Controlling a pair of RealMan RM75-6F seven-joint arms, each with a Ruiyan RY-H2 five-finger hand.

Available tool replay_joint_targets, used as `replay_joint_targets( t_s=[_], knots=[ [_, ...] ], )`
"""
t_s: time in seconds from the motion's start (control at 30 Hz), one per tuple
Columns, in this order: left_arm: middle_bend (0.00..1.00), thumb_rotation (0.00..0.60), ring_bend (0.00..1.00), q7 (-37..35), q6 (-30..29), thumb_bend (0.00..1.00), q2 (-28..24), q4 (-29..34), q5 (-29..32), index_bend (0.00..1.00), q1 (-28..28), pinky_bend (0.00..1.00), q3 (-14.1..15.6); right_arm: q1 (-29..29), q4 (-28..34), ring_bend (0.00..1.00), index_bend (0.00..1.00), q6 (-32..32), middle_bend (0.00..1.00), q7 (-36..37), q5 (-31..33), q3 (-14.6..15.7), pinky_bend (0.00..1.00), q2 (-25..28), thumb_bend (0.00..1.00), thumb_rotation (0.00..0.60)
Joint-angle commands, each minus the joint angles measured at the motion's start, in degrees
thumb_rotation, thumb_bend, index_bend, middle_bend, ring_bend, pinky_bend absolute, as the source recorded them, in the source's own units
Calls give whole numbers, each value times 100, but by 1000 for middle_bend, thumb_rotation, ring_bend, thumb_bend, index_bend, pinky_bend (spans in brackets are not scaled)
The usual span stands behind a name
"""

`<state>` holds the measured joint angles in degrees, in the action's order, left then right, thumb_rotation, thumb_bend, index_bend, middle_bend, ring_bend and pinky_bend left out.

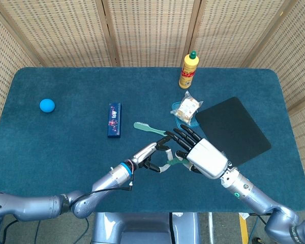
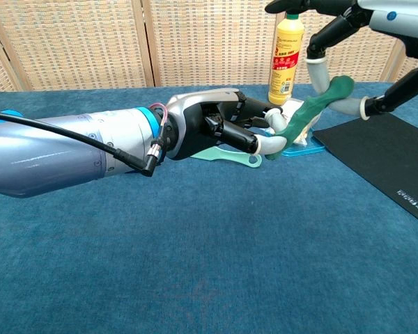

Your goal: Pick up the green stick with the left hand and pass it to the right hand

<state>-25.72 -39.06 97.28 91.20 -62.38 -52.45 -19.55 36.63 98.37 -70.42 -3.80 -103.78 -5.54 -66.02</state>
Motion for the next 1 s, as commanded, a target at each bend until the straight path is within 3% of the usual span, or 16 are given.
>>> replay_joint_targets(
  t_s=[0.03, 0.57, 1.0],
  knots=[
    [0, 600, 0, 10, -6, 528, -6, 11, 2, 722, 0, 0, -2, -4, -11, 0, 730, -16, 72, -15, -1, 1, 0, -6, 611, 600],
    [0, 600, 0, 215, -237, 574, -83, -200, 246, 768, 111, 0, 7, -91, -168, 0, 769, -290, 95, -27, 19, -37, 0, -41, 617, 600],
    [0, 600, 0, -204, -129, 574, -526, -447, 179, 771, 453, 0, 13, -197, -127, 0, 772, -500, 95, -67, 238, -210, 0, 188, 616, 600]
  ],
)
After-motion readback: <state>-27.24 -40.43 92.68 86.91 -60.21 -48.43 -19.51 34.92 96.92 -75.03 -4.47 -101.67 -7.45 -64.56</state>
